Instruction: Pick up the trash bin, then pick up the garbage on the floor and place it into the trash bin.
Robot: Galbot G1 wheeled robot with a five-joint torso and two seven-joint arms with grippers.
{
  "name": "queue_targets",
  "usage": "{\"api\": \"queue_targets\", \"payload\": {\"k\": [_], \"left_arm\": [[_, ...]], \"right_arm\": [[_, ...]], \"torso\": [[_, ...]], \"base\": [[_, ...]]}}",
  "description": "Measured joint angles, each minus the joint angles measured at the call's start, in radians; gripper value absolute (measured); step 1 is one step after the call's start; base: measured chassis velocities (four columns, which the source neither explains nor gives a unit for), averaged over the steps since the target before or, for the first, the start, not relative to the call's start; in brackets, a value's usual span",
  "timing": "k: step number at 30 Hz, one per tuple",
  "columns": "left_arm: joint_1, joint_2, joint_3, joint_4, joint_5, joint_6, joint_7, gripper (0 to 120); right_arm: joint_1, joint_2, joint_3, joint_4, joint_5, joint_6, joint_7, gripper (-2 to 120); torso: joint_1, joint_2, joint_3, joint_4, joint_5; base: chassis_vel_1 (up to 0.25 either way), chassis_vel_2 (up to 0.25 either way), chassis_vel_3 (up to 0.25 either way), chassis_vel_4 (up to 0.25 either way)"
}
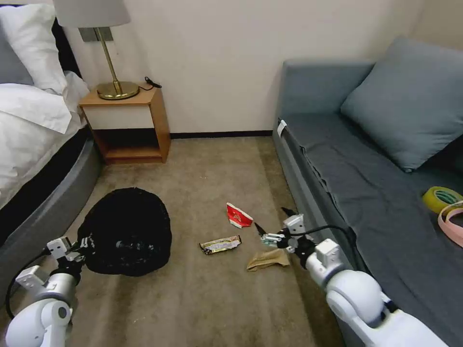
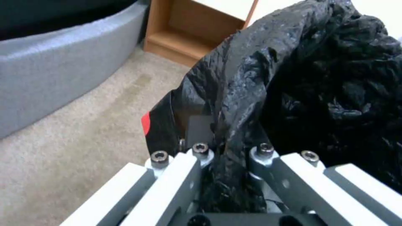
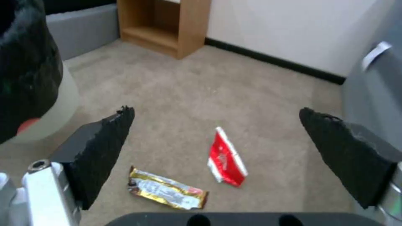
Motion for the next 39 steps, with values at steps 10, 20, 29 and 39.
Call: {"api": "queue_targets", "payload": {"k": [10,20,29,39], "left_arm": [[-0.043,0.048,0.023,0.075,-0.017,-0.021,0.044,4],[-0.050,0.085,0.040,0.155,-0.039,-0.053,0.080,4],[-0.072,0.096,0.042,0.176,-0.056,-0.062,0.089,4],[-0.070,0.094,0.016,0.183,-0.074,-0.065,0.100,4]], "right_arm": [[0.133,0.013,-0.139,-0.212,-0.104,0.082,-0.009,100],[0.434,-0.078,-0.418,-0.568,-0.080,0.218,-0.307,100],[0.706,-0.056,-0.656,-0.853,-0.033,0.163,-0.787,100],[0.856,0.046,-0.760,-1.160,-0.115,0.175,-1.067,100]], "torso": [[0.000,0.000,0.000,-0.0004,0.0000],[0.000,0.000,0.000,-0.0004,0.0002],[0.000,0.000,0.000,-0.0002,0.0003],[0.000,0.000,0.000,-0.0001,0.0000]], "base": [[-0.009,0.010,0.006,-0.011],[0.000,0.000,0.000,0.000],[0.000,0.000,0.000,0.000],[0.000,0.000,0.000,0.000]]}}
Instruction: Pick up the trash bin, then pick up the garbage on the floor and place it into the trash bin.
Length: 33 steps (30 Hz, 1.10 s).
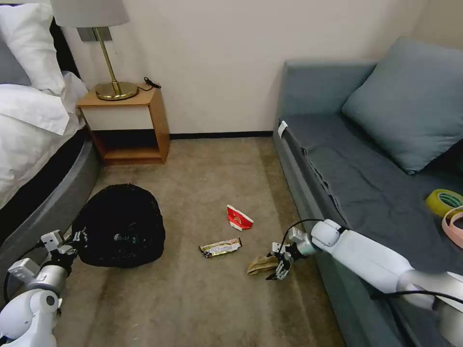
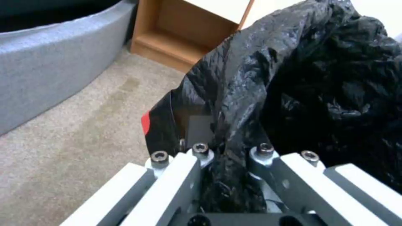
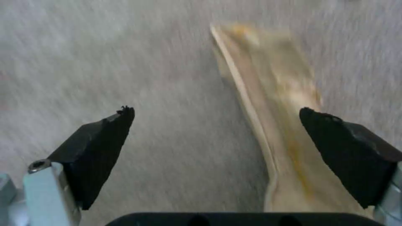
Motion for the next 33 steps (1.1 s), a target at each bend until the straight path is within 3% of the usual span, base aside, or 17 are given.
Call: {"api": "queue_targets", "payload": {"k": [9,21,33], "left_arm": [[0.014,-0.026,-0.006,0.003,0.003,-0.011,0.018,4],[0.023,-0.035,-0.008,-0.005,0.004,-0.015,0.025,4],[0.032,-0.023,-0.025,-0.006,-0.002,-0.016,0.028,4]], "right_arm": [[0.000,0.055,0.049,-0.102,-0.042,0.037,0.019,100],[0.002,0.056,0.075,-0.083,-0.036,0.037,0.058,100],[-0.006,0.208,0.108,-0.257,-0.113,0.112,0.056,100]], "torso": [[0.000,0.000,0.000,0.0001,0.0003],[0.000,0.000,0.000,-0.0003,-0.0001],[0.000,0.000,0.000,0.0001,0.0001]], "base": [[0.000,0.000,0.000,0.000],[0.000,0.000,0.000,0.000],[0.000,0.000,0.000,0.000]]}}
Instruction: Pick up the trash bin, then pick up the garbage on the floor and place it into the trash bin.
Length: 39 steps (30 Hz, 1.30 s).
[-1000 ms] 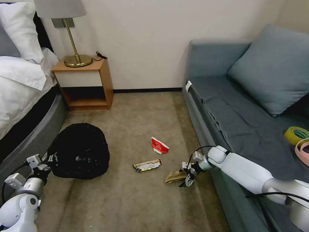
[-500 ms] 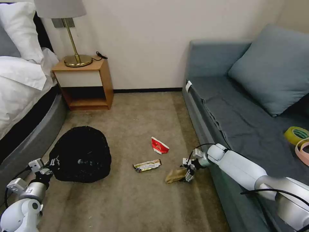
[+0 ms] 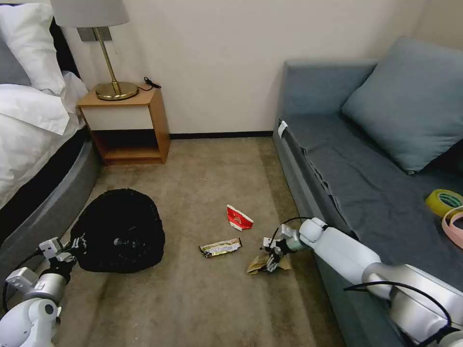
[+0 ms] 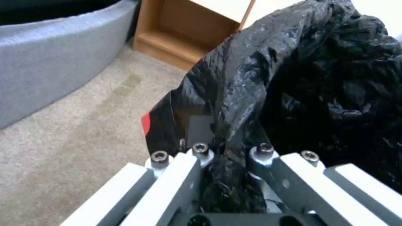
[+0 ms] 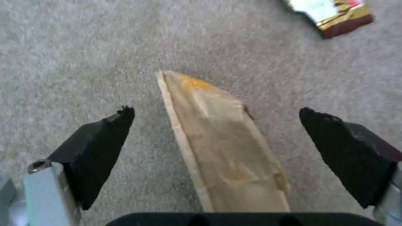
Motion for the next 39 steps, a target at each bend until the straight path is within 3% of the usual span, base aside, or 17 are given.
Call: {"api": "queue_targets", "payload": {"k": [9,24,35,39], "left_arm": [[0.006,0.003,-0.011,-0.001,-0.007,0.000,0.000,4],[0.014,0.001,-0.015,-0.018,-0.008,0.003,-0.004,4],[0.021,-0.004,-0.001,-0.035,-0.055,0.031,-0.040,4],[0.020,-0.010,0.005,-0.039,-0.055,0.037,-0.051,4]], "right_arm": [[-0.009,0.015,0.023,-0.036,-0.027,0.015,0.000,96],[-0.028,0.011,0.057,-0.047,-0.035,0.030,0.022,41],[-0.082,-0.029,0.129,0.010,-0.042,0.034,0.035,1],[-0.111,-0.071,0.173,0.062,-0.038,0.030,0.052,0]], "torso": [[0.000,0.000,0.000,-0.0001,-0.0002],[0.000,0.000,0.000,-0.0001,0.0000],[0.000,0.000,0.000,-0.0001,0.0002],[0.000,0.000,0.000,0.0001,0.0001]], "base": [[0.000,0.000,0.000,0.000],[0.000,0.000,0.000,0.000],[0.000,0.000,0.000,0.000],[0.000,0.000,0.000,0.000]]}}
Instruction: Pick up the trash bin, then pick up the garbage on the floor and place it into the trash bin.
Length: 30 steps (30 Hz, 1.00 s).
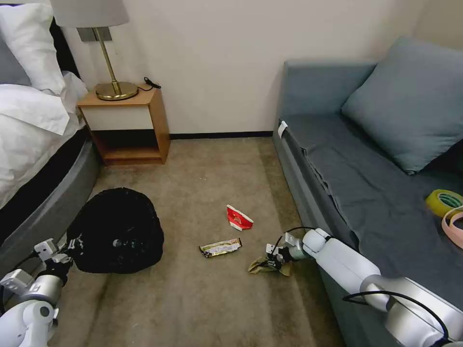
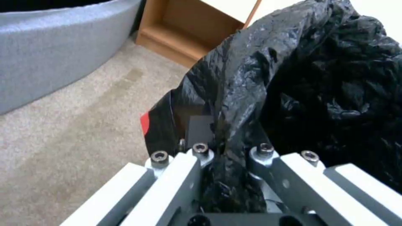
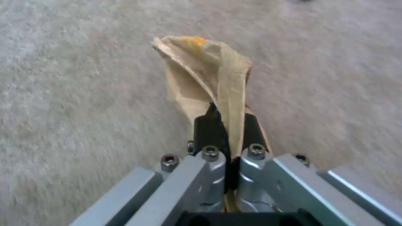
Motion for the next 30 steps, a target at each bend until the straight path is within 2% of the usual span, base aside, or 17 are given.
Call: {"api": "queue_targets", "payload": {"k": [3,7,9,11,12,14,15,16,17,18,20,21,23,25,26,27,30], "left_arm": [[0.000,-0.004,0.007,-0.003,0.000,0.004,-0.004,4],[-0.001,-0.008,0.029,-0.005,0.002,0.005,-0.008,4],[-0.002,-0.009,0.036,-0.004,0.002,0.006,-0.009,4],[-0.002,-0.011,0.050,-0.004,0.002,0.007,-0.011,4],[-0.002,-0.011,0.050,-0.004,0.002,0.007,-0.011,4],[0.001,-0.013,0.075,-0.008,0.003,0.009,-0.014,4],[0.001,-0.016,0.085,-0.011,0.003,0.011,-0.015,4],[0.001,-0.016,0.085,-0.011,0.003,0.011,-0.015,4],[0.002,-0.020,0.097,-0.016,0.004,0.013,-0.017,4],[0.002,-0.023,0.104,-0.019,0.005,0.014,-0.018,4],[0.004,-0.033,0.120,-0.025,0.007,0.017,-0.025,4],[0.004,-0.033,0.120,-0.025,0.007,0.017,-0.025,4],[0.007,-0.045,0.142,-0.035,0.013,0.020,-0.028,4],[0.007,-0.050,0.156,-0.041,0.020,0.020,-0.032,4],[0.007,-0.050,0.156,-0.041,0.020,0.020,-0.032,4],[0.006,-0.052,0.168,-0.052,0.026,0.024,-0.038,4],[0.004,-0.053,0.184,-0.069,0.031,0.028,-0.048,4]], "right_arm": [[-0.022,-0.035,0.035,0.058,0.014,-0.008,0.015,0],[-0.075,-0.146,0.094,0.246,0.098,-0.052,0.076,0],[-0.091,-0.172,0.119,0.301,0.118,-0.062,0.093,0],[-0.121,-0.206,0.173,0.388,0.153,-0.080,0.126,0],[-0.121,-0.206,0.173,0.388,0.153,-0.080,0.126,0],[-0.158,-0.252,0.255,0.524,0.238,-0.104,0.184,0],[-0.172,-0.265,0.284,0.586,0.276,-0.113,0.206,0],[-0.172,-0.265,0.284,0.586,0.276,-0.113,0.206,0],[-0.190,-0.285,0.321,0.668,0.331,-0.127,0.243,0],[-0.200,-0.295,0.344,0.715,0.360,-0.134,0.268,0],[-0.223,-0.312,0.395,0.820,0.427,-0.143,0.340,0],[-0.223,-0.312,0.395,0.820,0.427,-0.143,0.340,0],[-0.241,-0.327,0.422,0.955,0.515,-0.144,0.425,0],[-0.241,-0.337,0.423,1.042,0.569,-0.141,0.468,0],[-0.241,-0.337,0.423,1.042,0.569,-0.141,0.468,0],[-0.237,-0.342,0.415,1.121,0.615,-0.140,0.504,0],[-0.228,-0.342,0.392,1.193,0.651,-0.140,0.536,0]], "torso": [[0.000,0.000,0.000,0.0006,0.0013],[0.000,0.000,0.000,0.0012,0.0013],[0.000,0.000,0.000,0.0012,0.0010],[0.000,0.000,0.000,-0.0002,0.0005],[0.000,0.000,0.000,-0.0002,0.0005],[0.000,0.000,0.000,-0.0026,-0.0028],[0.000,0.000,0.000,-0.0026,-0.0022],[0.000,0.000,0.000,-0.0026,-0.0022],[0.000,0.000,0.000,-0.0026,0.0000],[0.000,0.000,0.000,-0.0019,0.0003],[0.000,0.000,0.000,-0.0005,-0.0015],[0.000,0.000,0.000,-0.0005,-0.0015],[0.000,0.000,0.000,-0.0003,0.0003],[0.000,0.000,0.000,-0.0004,-0.0009],[0.000,0.000,0.000,-0.0004,-0.0009],[0.000,0.000,0.000,-0.0005,-0.0003],[0.000,0.000,0.000,-0.0004,-0.0004]], "base": [[0.000,0.000,0.000,0.000],[0.000,0.000,0.000,0.000],[0.000,0.000,0.000,0.000],[0.000,0.000,0.000,0.000],[0.000,0.000,0.000,0.000],[0.000,0.000,0.000,0.000],[-0.039,-0.057,-0.023,-0.024],[-0.039,-0.057,-0.023,-0.024],[-0.034,-0.057,-0.024,-0.024],[0.000,0.000,0.000,0.000],[0.000,0.000,0.000,0.000],[0.000,0.000,0.000,0.000],[0.000,0.000,0.000,0.000],[0.000,0.000,0.000,0.000],[0.000,0.000,0.000,0.000],[0.000,0.000,0.000,0.000],[0.000,0.000,0.000,0.000]]}}
